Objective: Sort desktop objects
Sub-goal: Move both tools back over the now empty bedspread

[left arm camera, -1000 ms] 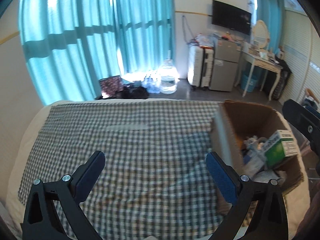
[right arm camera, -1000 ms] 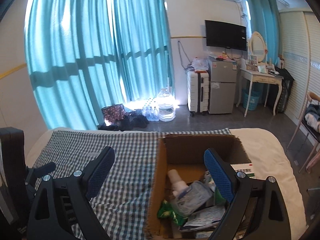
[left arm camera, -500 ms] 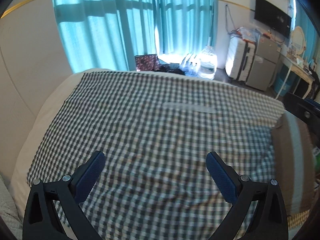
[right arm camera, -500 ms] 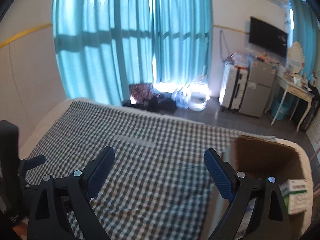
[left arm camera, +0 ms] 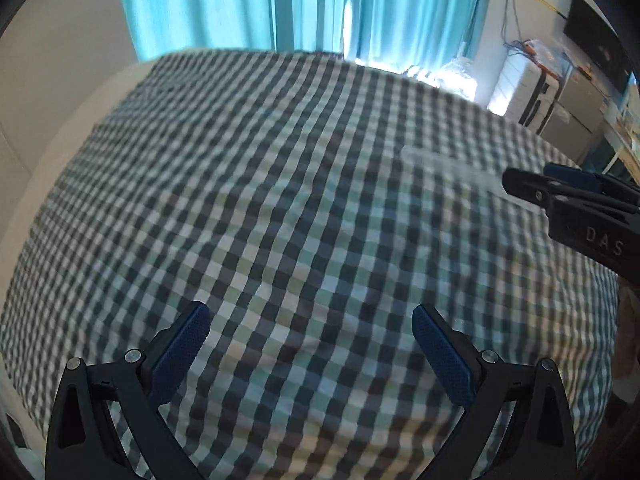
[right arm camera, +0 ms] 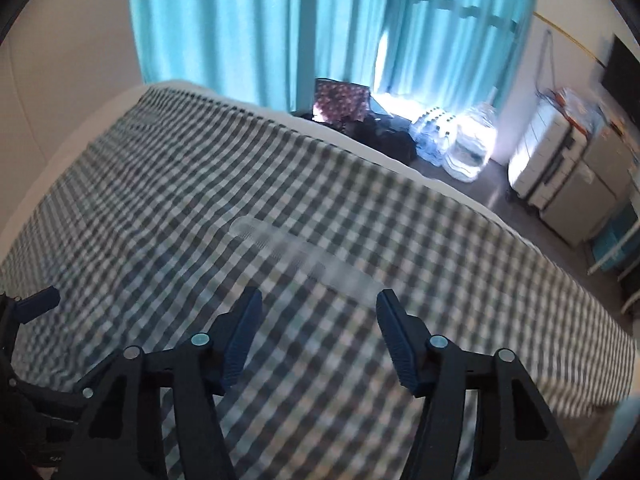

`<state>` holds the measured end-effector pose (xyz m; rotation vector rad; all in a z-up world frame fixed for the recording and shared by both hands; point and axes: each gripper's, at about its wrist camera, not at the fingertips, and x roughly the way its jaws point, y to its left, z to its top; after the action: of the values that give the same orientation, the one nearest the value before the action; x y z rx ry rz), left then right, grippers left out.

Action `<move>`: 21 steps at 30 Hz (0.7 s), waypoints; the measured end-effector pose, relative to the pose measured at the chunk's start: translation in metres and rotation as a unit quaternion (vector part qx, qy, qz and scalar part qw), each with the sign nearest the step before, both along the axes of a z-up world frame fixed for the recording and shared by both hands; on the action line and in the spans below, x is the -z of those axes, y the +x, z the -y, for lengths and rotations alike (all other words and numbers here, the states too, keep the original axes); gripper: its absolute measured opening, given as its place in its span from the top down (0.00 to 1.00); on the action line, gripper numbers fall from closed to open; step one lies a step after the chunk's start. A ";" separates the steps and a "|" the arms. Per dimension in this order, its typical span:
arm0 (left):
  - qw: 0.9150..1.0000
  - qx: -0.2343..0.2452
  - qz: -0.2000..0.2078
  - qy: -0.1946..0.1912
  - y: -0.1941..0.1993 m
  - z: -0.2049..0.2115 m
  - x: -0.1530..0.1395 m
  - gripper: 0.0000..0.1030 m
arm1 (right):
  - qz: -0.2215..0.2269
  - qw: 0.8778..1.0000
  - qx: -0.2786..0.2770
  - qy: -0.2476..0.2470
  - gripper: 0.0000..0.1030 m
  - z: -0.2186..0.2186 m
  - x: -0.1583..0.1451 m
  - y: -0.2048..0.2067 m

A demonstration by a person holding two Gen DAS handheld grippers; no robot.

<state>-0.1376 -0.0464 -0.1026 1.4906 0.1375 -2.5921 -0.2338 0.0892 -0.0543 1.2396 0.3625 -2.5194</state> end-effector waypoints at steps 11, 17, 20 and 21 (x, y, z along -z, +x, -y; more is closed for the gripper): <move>1.000 -0.019 0.001 -0.014 -0.012 0.020 0.009 0.00 | 0.005 0.996 -0.081 0.027 0.43 0.020 0.054 -0.038; 0.999 -0.009 0.014 -0.032 -0.014 0.010 0.016 0.00 | 0.032 0.996 -0.080 0.004 0.82 0.016 0.051 -0.037; 0.999 0.000 0.007 -0.042 -0.010 0.003 0.009 0.00 | 0.055 0.996 -0.069 -0.002 0.94 0.018 0.048 -0.032; 0.999 0.003 0.004 -0.045 -0.009 0.001 0.007 0.00 | 0.063 0.996 -0.060 -0.009 0.95 0.016 0.047 -0.029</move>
<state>-0.1471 -0.0473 -0.1093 1.4725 0.0154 -2.5595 -0.2630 0.0735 -0.1012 1.3217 0.3727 -2.3266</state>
